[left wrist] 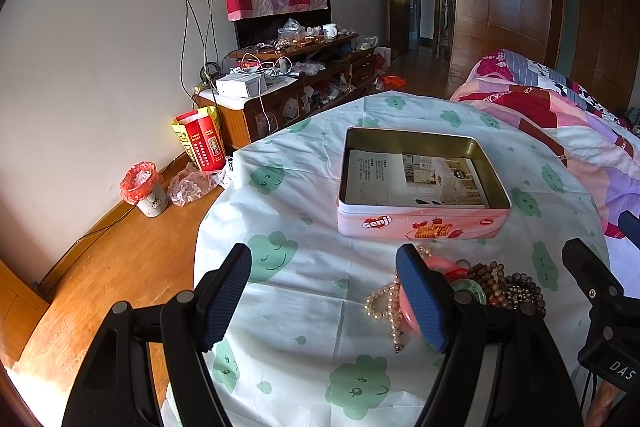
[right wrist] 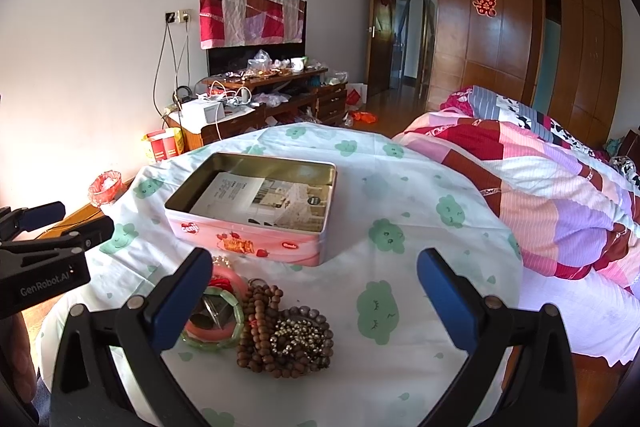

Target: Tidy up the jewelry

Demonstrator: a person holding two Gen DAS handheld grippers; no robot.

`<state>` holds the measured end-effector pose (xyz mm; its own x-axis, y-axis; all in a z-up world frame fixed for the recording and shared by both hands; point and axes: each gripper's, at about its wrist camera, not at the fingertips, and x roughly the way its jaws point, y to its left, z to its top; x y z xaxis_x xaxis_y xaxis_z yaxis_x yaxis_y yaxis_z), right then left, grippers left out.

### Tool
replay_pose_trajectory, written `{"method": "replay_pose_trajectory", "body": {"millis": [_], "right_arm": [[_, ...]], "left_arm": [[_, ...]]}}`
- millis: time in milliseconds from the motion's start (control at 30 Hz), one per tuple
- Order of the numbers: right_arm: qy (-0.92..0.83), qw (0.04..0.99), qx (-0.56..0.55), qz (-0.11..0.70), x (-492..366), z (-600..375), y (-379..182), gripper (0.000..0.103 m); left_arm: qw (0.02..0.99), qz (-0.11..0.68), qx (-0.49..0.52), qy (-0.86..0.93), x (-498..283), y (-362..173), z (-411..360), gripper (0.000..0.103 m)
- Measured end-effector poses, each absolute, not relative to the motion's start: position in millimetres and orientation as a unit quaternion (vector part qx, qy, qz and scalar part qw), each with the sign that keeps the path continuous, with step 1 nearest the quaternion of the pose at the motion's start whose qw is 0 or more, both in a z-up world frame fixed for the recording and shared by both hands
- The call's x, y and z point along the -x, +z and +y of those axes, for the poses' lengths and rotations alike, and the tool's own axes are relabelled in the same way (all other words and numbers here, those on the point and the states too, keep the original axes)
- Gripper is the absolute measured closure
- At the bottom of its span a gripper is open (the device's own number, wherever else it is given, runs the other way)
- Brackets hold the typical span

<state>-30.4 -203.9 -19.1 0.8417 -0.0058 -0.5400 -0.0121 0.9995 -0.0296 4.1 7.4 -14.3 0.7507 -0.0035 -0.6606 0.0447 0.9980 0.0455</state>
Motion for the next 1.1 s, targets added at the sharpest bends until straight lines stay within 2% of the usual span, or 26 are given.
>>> {"method": "replay_pose_trajectory", "body": {"millis": [500, 900, 933, 1000, 1100], "right_arm": [[0.001, 0.958, 0.015, 0.285, 30.6, -204.8, -22.8, 0.0], [-0.016, 0.947, 0.004, 0.32, 28.5, -228.6, -75.0, 0.0], [-0.017, 0.946, 0.001, 0.325, 28.5, -230.3, -77.7, 0.001], [-0.013, 0.943, -0.003, 0.334, 27.9, -231.3, -80.7, 0.011], [-0.005, 0.938, -0.005, 0.347, 29.0, -228.3, -85.5, 0.015]], "left_arm": [[0.929, 0.369, -0.03, -0.007, -10.3, -23.2, 9.1, 0.028], [0.916, 0.4, -0.033, 0.002, -26.5, -59.3, 18.7, 0.028], [0.916, 0.4, -0.034, -0.002, -26.1, -61.0, 17.0, 0.028], [0.917, 0.397, -0.035, -0.014, -24.5, -63.1, 12.2, 0.028], [0.918, 0.394, -0.04, -0.031, -21.1, -63.5, 4.3, 0.028]]}}
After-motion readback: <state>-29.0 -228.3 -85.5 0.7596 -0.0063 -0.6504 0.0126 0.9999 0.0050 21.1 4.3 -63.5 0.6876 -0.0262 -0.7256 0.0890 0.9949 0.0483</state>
